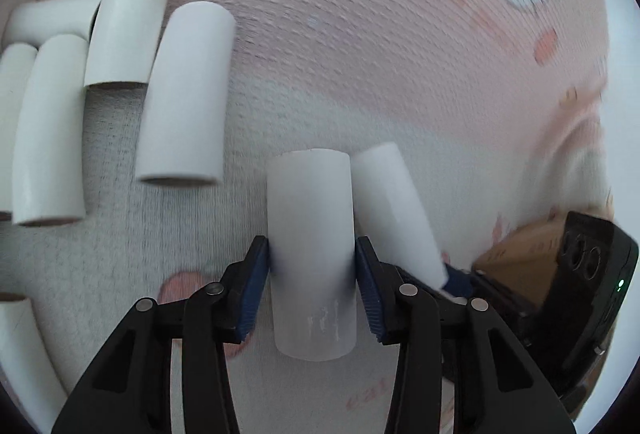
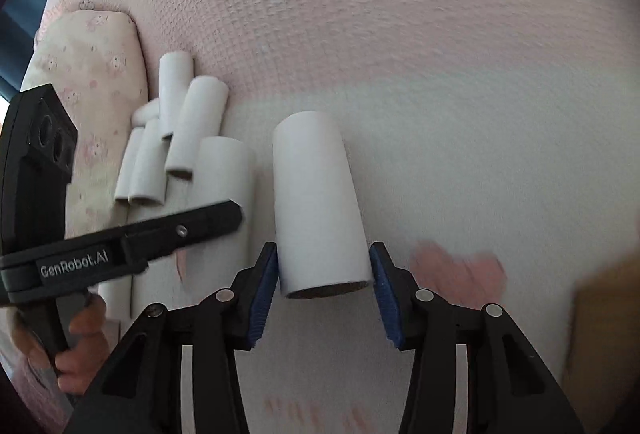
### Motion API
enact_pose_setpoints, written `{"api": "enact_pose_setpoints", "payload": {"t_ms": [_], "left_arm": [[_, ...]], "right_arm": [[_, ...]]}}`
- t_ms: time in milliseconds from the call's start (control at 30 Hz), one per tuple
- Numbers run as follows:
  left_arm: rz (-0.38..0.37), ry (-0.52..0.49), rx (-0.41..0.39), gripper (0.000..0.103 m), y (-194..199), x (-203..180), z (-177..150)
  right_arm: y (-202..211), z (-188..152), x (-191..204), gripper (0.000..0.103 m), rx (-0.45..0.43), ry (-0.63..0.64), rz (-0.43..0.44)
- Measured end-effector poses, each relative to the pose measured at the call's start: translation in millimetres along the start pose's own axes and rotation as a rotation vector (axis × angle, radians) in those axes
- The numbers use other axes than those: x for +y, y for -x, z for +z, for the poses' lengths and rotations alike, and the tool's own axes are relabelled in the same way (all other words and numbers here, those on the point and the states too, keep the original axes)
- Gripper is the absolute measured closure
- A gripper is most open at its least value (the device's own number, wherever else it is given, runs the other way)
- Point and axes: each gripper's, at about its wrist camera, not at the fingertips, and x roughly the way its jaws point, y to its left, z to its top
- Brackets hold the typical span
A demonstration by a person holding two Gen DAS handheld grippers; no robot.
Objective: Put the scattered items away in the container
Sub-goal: 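Lift the gripped tube with the right gripper off the bedspread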
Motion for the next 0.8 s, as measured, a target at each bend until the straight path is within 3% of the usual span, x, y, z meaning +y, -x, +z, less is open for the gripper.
{"api": "enact_pose_setpoints", "payload": {"t_ms": [167, 400, 500, 667, 800], "left_arm": [[0.024, -0.061, 0.072, 0.056, 4, -11, -24], [0.114, -0.133, 0.121, 0.056, 11, -17, -50], [0.166, -0.166, 0.123, 0.055, 19, -4, -60], [0.181, -0.135, 0.152, 0.053, 21, -3, -59], [0.207, -0.157, 0.149, 0.047, 11, -26, -46]], "right_arm": [[34, -29, -6, 0.060, 0.018, 0.021, -0.072], [42, -49, -14, 0.060, 0.112, 0.022, -0.106], [40, -50, -13, 0.059, 0.157, 0.025, -0.074], [39, -42, -5, 0.055, 0.176, 0.070, -0.082], [26, -30, -3, 0.051, 0.218, 0.065, -0.071]]}}
